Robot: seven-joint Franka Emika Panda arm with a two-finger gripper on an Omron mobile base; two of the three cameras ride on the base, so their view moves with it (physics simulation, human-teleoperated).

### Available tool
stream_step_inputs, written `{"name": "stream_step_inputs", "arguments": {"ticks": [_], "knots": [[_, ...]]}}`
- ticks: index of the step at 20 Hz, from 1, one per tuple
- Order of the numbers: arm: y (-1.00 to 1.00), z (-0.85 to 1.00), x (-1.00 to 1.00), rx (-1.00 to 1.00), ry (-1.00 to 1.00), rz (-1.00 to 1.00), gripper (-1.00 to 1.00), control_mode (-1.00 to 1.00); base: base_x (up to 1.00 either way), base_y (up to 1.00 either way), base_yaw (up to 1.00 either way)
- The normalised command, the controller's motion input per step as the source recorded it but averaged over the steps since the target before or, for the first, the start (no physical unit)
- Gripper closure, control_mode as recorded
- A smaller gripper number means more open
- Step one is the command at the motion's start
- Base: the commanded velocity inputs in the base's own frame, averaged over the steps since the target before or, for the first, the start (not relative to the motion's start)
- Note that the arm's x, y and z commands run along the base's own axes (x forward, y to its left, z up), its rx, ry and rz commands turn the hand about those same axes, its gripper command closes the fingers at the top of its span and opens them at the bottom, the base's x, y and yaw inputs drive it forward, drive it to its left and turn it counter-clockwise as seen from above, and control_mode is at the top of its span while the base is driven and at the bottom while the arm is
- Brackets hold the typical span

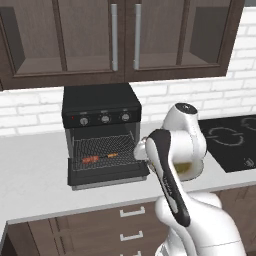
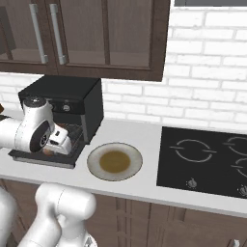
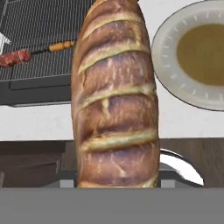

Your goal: Pick up the kebab skewer and baguette bread, and place them inside the toaster oven. Close the toaster oven door and start by setting the timer.

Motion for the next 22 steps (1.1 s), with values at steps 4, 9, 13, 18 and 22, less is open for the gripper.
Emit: {"name": "stream_step_inputs", "arguments": {"ticks": [4, 9, 13, 18, 22], "knots": [[0.52, -0.13, 0.61, 0.00, 0.02, 0.00, 1.00, -1.00, 0.00, 0.00, 0.00], [0.01, -0.18, 0.42, 0.00, 0.06, 0.00, 1.00, -1.00, 0.00, 0.00, 0.00], [-0.01, -0.30, 0.29, 0.00, 0.09, 0.00, 1.00, -1.00, 0.00, 0.00, 0.00], [0.00, -0.20, 0.30, 0.00, 0.02, 0.00, 1.00, -1.00, 0.00, 0.00, 0.00], [0.00, -0.07, 0.40, 0.00, 0.00, 0.00, 1.00, -1.00, 0.00, 0.00, 0.00]]}}
